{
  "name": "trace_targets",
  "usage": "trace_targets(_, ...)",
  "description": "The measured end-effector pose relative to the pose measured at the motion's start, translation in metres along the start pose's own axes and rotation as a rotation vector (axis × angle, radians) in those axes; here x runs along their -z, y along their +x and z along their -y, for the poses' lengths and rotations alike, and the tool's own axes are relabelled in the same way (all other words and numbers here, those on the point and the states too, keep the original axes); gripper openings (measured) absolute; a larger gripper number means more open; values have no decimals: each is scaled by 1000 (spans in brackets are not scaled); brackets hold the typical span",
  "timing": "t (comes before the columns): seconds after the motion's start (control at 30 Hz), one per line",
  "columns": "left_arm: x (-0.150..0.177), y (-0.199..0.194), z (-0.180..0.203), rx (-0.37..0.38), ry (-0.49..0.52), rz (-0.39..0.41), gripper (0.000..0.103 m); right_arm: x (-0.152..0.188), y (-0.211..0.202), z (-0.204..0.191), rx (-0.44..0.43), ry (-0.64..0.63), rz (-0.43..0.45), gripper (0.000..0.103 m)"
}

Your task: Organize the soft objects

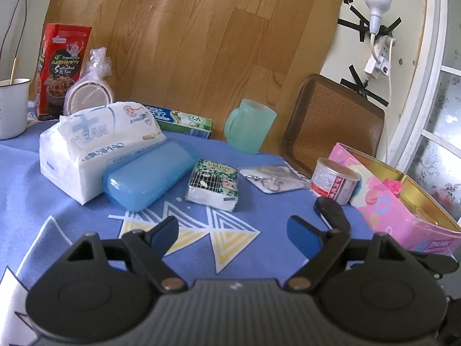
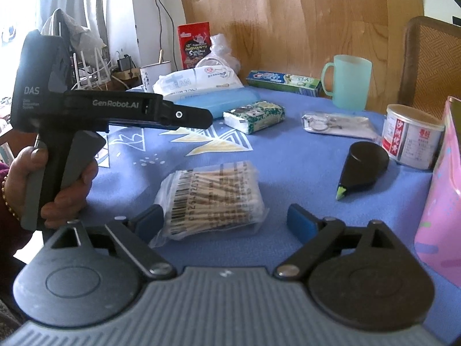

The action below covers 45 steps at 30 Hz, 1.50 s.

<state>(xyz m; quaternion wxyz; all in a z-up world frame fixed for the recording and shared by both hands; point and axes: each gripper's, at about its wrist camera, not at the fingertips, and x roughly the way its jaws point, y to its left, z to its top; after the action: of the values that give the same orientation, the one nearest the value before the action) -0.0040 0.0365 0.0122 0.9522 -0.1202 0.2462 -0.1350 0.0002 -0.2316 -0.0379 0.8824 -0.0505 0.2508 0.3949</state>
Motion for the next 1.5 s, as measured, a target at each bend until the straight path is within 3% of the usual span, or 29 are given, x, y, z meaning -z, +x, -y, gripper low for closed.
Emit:
trace_targets(0.67,-1,-4,-3,52,-19,14,88,0,4,1,4,3,-8,97)
trace_targets(1.5,-1,-1,-2,44,-14,5,88,0,4,2,2,8,-3,97)
